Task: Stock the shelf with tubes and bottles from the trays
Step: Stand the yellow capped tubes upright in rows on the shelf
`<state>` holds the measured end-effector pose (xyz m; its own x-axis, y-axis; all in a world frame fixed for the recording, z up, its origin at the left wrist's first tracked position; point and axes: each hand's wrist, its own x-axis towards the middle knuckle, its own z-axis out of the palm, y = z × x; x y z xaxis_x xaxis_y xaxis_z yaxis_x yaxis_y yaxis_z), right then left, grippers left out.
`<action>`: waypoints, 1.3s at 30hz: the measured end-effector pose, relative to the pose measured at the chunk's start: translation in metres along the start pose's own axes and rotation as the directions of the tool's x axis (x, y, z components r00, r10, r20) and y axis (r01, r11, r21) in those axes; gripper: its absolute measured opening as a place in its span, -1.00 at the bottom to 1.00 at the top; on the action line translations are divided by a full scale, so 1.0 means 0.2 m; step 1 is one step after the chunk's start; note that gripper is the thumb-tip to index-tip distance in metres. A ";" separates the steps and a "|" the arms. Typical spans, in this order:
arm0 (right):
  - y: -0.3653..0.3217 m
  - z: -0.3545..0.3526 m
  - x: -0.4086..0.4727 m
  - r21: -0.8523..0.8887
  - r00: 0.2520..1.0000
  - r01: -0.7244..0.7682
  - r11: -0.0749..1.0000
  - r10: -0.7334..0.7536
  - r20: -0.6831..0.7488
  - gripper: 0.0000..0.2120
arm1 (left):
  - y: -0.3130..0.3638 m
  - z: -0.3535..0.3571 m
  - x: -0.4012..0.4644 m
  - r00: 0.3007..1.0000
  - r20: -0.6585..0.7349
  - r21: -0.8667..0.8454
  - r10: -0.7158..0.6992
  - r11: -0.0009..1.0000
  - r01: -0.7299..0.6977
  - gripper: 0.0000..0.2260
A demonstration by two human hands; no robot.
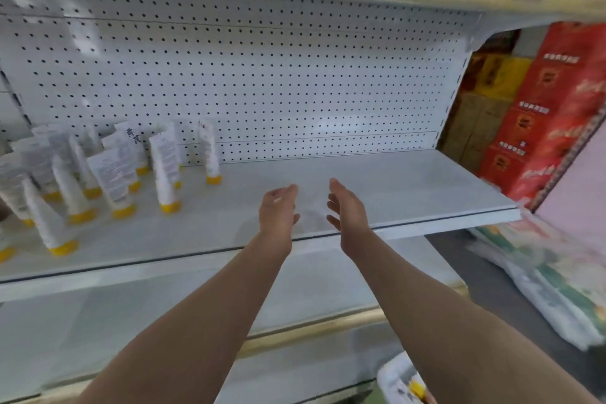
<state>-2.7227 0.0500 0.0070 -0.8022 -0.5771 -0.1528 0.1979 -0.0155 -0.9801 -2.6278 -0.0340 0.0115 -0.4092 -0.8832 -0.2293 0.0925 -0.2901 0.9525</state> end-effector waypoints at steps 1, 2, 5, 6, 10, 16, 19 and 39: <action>-0.01 -0.11 0.00 0.005 1.000 -0.007 1.000 0.007 -0.020 -0.64 | -0.04 0.09 -0.02 0.999 0.034 0.017 -0.025 1.000 0.025 -0.67; -0.01 -0.22 0.01 0.005 0.999 -0.015 1.000 0.016 -0.039 -0.64 | -0.07 0.18 -0.05 0.996 0.071 0.025 -0.050 0.999 0.048 -0.70; -0.01 -0.56 0.01 0.001 0.993 -0.039 0.999 0.039 -0.110 -0.63 | -0.20 0.46 -0.15 0.981 0.153 0.053 -0.118 0.992 0.111 -0.81; -0.01 -0.68 0.01 0.002 0.990 -0.044 0.999 0.044 -0.135 -0.62 | -0.25 0.54 -0.18 0.977 0.168 0.068 -0.135 0.990 0.125 -0.80; 0.04 -1.07 -0.02 -0.017 0.967 -0.083 0.996 0.076 -0.242 -0.50 | -0.46 0.84 -0.31 0.953 0.228 0.105 -0.199 0.978 0.179 -0.81; 0.28 -1.53 -0.09 0.023 0.896 -0.207 0.978 0.199 -0.396 -0.54 | -0.88 1.10 -0.49 0.898 0.278 0.237 -0.342 0.930 0.281 -0.75; 0.44 -1.68 -0.12 0.075 0.849 -0.279 0.957 0.282 -0.446 -0.64 | -1.07 1.14 -0.52 0.872 0.265 0.338 -0.412 0.887 0.316 -0.78; 1.50 -1.94 0.03 0.247 0.378 -0.795 0.555 0.770 -0.514 -0.63 | -2.14 1.11 -0.18 0.613 0.183 0.858 -0.768 0.429 0.283 -0.68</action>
<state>-2.8877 0.3592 -0.3372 -0.4401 0.1893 -0.8778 0.8864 0.2481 -0.3909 -2.8547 0.2050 -0.3431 -0.4878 -0.2515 -0.8359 -0.8545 -0.0582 0.5162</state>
